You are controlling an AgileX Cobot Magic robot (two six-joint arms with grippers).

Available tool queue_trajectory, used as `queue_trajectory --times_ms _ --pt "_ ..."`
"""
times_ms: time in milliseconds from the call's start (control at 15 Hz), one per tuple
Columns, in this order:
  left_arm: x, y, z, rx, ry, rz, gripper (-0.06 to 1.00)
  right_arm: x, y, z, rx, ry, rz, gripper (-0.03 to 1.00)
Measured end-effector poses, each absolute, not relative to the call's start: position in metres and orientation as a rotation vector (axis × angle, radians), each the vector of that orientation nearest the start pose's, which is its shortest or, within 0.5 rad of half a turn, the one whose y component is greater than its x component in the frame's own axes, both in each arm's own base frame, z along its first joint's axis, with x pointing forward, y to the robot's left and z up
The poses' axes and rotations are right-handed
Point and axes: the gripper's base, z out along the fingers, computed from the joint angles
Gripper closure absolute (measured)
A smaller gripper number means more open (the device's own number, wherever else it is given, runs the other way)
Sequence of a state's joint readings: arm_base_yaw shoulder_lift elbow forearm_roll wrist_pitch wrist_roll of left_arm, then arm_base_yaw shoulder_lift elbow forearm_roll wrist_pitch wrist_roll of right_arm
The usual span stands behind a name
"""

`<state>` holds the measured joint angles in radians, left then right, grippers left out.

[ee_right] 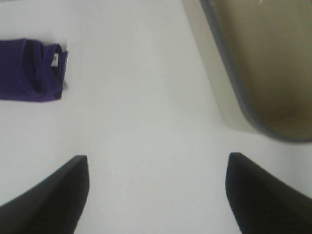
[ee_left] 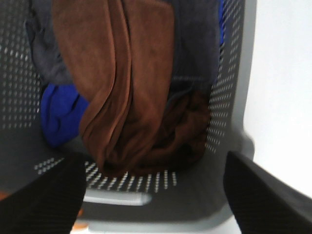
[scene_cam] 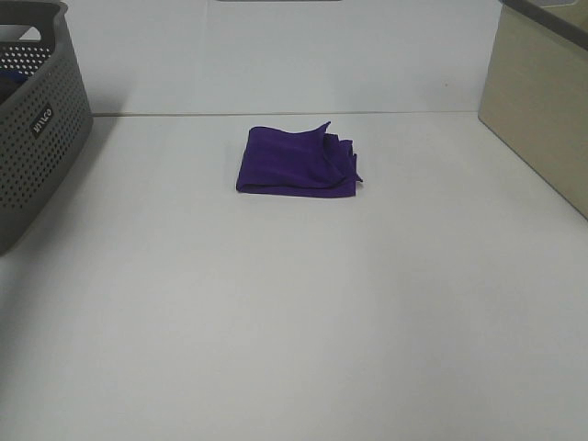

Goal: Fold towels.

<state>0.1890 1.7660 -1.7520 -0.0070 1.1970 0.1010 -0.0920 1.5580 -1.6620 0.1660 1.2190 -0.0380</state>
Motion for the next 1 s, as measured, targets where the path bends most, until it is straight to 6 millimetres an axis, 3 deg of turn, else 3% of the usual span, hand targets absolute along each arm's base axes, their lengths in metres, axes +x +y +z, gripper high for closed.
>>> queue_trajectory --times_ms 133,200,333,533,600,733,800,1000 --pt "0.315 0.074 0.36 -0.179 2.618 0.098 0.23 0.257 -0.01 0.404 0.068 2.565 0.168 0.2" --pt "0.283 0.068 0.371 -0.183 2.54 0.112 0.23 0.226 -0.007 0.404 0.053 2.548 0.162 0.2" --pt "0.231 0.056 0.372 -0.181 2.436 0.129 0.23 0.163 -0.002 0.395 0.021 2.494 0.125 0.2" --pt "0.169 0.041 0.366 -0.173 2.325 0.149 0.23 0.096 -0.001 0.37 -0.025 2.358 0.023 0.2" --pt "0.149 0.036 0.365 -0.17 2.289 0.154 0.23 0.076 0.0 0.359 -0.027 2.308 0.006 0.2" --pt "0.123 0.029 0.361 -0.156 2.24 0.167 0.23 0.057 0.003 0.343 -0.069 2.257 -0.003 0.2" --pt "0.09 0.021 0.356 -0.124 2.168 0.193 0.23 0.038 0.006 0.321 -0.129 2.226 0.021 0.2" --pt "0.051 0.011 0.335 -0.079 2.111 0.224 0.23 0.013 0.006 0.301 -0.132 2.16 0.02 0.21"
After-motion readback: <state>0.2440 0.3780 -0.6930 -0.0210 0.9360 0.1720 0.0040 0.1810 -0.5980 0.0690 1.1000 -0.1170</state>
